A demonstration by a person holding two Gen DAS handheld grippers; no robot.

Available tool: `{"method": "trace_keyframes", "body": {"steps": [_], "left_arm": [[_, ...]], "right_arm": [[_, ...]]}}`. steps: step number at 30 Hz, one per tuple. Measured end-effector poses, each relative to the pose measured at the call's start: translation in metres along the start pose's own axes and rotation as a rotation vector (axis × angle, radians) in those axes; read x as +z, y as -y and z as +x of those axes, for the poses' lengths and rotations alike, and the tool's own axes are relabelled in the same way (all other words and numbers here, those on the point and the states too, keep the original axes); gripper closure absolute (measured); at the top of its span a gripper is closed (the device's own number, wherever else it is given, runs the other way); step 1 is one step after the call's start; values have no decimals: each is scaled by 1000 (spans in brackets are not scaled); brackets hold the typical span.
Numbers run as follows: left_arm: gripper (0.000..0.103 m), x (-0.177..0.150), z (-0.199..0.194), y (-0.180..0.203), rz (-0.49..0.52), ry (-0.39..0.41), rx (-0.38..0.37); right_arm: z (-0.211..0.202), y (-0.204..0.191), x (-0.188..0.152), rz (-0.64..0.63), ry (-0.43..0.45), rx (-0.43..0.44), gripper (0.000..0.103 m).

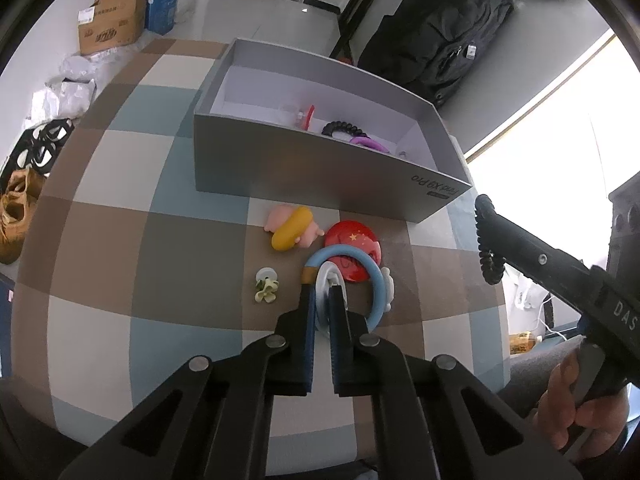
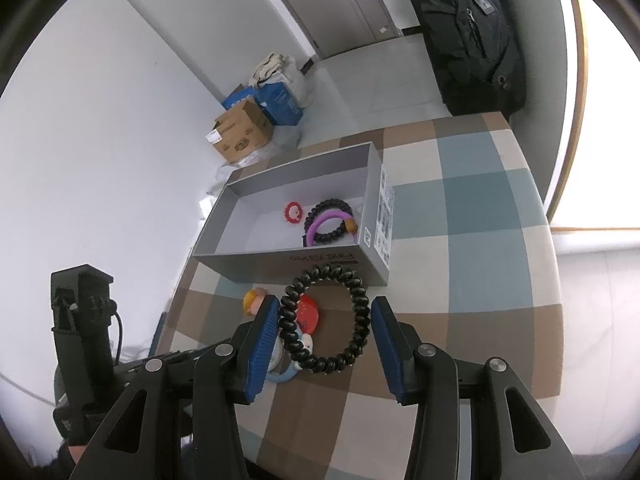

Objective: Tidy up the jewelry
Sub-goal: 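Lift the black bracelet with the right tool while the left tool grasps a small white pacifier, then carry both held items into the grey box and open both tools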

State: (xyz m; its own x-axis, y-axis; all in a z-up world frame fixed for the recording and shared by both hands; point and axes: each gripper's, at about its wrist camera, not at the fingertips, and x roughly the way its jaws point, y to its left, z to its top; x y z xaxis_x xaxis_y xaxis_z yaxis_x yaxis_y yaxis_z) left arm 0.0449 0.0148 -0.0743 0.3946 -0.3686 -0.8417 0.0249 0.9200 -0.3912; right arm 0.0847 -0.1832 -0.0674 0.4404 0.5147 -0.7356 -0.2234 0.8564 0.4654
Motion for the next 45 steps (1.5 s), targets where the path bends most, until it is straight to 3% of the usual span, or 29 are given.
{"method": "trace_keyframes", "body": {"steps": [26, 45], "left_arm": [[102, 12, -22, 11, -1, 50, -94], [102, 69, -38, 13, 24, 166, -123]], "right_arm": [[-1, -11, 5, -20, 21, 23, 57], [1, -23, 36, -15, 75, 82, 57]]}}
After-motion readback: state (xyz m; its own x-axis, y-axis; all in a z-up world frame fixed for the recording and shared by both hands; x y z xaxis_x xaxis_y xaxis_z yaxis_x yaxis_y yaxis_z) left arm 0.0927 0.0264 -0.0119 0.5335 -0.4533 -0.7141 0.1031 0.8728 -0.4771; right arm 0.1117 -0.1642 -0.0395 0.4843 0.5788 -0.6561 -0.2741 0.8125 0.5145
